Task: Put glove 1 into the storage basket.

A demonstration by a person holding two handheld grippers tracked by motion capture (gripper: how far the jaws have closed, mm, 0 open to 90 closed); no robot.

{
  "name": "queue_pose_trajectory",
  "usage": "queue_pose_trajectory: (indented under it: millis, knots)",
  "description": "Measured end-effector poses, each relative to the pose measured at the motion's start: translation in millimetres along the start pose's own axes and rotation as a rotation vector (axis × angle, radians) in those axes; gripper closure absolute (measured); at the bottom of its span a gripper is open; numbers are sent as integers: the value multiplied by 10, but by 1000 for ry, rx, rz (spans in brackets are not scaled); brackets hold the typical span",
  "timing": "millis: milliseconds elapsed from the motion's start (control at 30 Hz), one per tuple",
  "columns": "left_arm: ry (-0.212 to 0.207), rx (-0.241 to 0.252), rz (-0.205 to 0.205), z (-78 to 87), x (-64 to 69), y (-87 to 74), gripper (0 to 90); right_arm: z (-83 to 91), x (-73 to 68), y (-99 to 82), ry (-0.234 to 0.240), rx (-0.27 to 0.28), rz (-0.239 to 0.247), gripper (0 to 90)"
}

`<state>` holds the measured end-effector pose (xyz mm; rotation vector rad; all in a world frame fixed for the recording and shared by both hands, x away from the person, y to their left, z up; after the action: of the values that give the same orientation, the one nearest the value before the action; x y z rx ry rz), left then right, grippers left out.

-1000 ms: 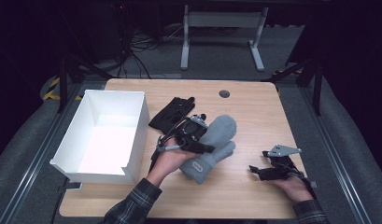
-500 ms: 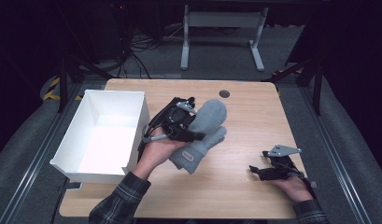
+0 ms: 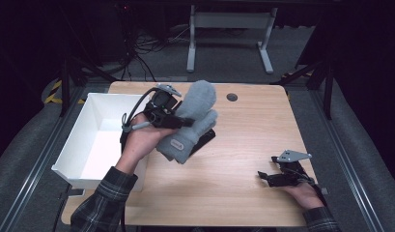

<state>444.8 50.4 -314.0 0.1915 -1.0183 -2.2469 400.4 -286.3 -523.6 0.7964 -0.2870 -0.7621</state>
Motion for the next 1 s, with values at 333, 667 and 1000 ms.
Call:
queue_pose_trajectory:
  millis: [333,667,1000]
  knots:
    - [57,27,37,356,-267,-51,710,-1,8,2,-5,1,-3,149]
    - [122,48,100,648,-544,-215,711,-1,14,3,-9,2,-5,149]
    - [195,60,182,879,-896,-510,712,0,19,3,-13,3,-9,149]
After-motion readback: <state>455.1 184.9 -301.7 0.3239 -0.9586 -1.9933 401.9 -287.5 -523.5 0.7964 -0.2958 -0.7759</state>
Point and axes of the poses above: each handheld gripper's, and its own axes: z roughly backward along the jaws, y roughly out of its top, x roughly to its right, the point moved 8 cm from there along -z, roughly forward along the jaws, and after that the axes turned 6 degrees about y, right-handed, at the moved point
